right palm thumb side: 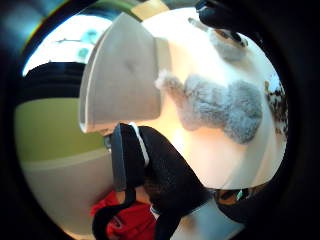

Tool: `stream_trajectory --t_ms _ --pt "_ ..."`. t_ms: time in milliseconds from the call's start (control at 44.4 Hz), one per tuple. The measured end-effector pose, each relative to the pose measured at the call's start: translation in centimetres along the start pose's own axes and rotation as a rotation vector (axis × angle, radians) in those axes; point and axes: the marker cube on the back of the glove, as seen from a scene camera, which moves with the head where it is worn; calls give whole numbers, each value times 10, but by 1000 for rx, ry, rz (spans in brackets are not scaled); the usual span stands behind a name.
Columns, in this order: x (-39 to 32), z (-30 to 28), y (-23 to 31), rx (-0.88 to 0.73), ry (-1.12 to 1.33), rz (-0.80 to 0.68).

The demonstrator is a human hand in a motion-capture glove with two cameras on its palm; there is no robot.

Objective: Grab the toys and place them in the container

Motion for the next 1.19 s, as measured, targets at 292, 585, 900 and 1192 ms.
stream_trajectory --t_ms 292,585,900,1192 --pt "9 2 -1 11 24 41" --pt "7 7 -2 26 -14 21" --pt "-3 28 -23 55 9 -33" --pt "-7 66 -31 -138 56 -15"
